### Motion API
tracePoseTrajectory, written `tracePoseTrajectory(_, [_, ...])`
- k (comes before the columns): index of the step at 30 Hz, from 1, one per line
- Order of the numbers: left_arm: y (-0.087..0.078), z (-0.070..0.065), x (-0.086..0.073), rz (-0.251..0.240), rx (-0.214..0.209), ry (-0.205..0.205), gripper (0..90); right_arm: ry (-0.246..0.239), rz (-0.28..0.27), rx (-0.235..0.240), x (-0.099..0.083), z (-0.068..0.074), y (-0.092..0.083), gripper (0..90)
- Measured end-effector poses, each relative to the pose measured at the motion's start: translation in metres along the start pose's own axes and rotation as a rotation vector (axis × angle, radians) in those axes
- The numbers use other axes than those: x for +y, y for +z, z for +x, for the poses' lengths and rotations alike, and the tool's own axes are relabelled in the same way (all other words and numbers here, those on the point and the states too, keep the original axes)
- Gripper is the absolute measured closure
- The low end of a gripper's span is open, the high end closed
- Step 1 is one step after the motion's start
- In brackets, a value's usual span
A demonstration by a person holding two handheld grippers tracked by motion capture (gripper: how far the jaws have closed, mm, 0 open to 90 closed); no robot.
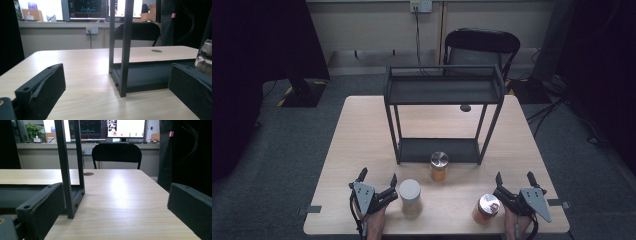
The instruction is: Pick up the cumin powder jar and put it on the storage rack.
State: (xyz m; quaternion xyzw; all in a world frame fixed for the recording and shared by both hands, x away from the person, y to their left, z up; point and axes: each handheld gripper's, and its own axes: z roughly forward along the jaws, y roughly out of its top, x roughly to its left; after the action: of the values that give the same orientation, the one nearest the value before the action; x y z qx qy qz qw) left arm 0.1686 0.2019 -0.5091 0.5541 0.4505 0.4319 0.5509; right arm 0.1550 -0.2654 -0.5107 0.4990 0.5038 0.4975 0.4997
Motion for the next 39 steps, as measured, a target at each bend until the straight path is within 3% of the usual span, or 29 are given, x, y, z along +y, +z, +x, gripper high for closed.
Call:
tracePoseTrajectory(6, [0.0002,-0.0012,0.0006,0.004,-0.006,0.017,1.0,0.0,-0.003,-0.003,-0.0006,0.0006,-0.0003,0.4])
tracePoseTrajectory(39, [0.0049,0.0017,0.0084,0.046,-0.012,-0.009,0.8,0.002,-0.005,-0.003,-0.0008,0.0007,-0.0006,1.8])
